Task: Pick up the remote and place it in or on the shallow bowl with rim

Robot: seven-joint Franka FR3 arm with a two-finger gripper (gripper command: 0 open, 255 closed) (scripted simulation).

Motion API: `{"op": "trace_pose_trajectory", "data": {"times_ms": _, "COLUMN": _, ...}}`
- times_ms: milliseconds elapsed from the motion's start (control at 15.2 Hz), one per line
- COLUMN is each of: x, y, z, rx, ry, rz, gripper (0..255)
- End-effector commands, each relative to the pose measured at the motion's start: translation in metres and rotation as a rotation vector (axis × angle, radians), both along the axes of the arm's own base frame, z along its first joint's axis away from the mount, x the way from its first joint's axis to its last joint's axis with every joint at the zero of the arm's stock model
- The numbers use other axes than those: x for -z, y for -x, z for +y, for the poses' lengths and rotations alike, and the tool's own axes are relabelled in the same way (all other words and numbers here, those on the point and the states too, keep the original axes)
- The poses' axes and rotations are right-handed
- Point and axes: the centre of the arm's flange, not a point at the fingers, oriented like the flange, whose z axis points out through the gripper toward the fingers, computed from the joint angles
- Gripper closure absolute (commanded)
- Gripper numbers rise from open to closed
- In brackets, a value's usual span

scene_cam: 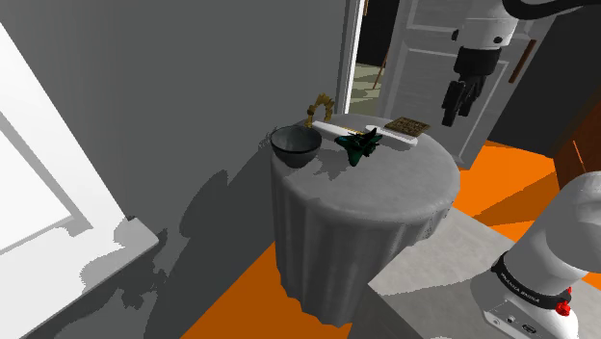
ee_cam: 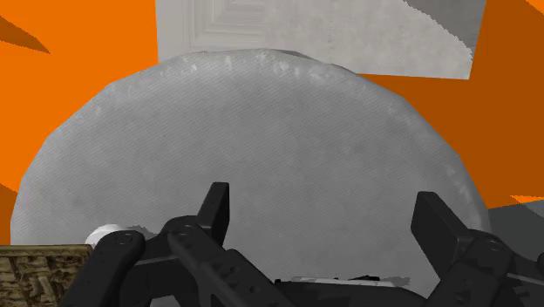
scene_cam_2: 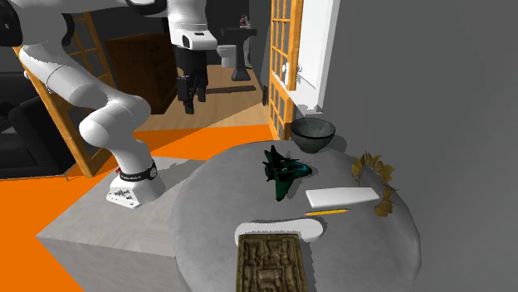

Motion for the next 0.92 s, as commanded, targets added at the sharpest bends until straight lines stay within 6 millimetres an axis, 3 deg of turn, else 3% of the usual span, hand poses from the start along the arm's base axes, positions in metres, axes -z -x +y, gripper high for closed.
{"op": "trace_pose_trajectory", "data": {"times_ms": 0, "x": 0.000, "y": 0.000, "z": 0.000, "rx": 0.000, "ry": 0.000, "rz": 0.000, "gripper": 0}}
{"op": "trace_pose_trajectory", "data": {"times_ms": 858, "x": 0.082, "y": -0.115, "z": -0.088, "rx": -0.089, "ry": 0.005, "rz": -0.034, "gripper": 0}}
